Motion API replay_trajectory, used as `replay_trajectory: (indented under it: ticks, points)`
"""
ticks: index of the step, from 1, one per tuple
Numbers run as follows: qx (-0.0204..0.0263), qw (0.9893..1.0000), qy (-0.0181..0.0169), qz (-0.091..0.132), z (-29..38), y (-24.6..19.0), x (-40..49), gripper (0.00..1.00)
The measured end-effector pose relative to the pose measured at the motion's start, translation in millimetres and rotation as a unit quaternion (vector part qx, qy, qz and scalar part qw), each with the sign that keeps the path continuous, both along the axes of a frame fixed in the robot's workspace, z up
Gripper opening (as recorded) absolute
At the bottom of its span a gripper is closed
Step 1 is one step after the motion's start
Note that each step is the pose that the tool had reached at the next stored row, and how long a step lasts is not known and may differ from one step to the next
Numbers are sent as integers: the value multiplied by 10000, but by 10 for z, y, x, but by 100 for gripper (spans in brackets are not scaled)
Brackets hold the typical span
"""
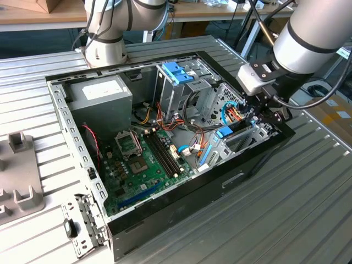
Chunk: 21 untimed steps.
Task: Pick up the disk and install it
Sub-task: 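Insert the first disk wire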
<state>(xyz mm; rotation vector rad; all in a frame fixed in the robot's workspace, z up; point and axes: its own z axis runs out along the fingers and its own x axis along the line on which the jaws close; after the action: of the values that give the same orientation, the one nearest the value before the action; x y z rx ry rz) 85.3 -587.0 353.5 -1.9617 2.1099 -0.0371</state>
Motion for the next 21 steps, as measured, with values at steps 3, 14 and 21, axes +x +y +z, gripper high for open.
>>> replay_trajectory:
  ticks: [3, 14, 21]
  points:
    - [10, 10000, 0, 0, 27, 0, 0, 29]
    - [59, 10000, 0, 0, 149, 2, 0, 29]
    - [69, 10000, 0, 0, 162, 4, 1, 21]
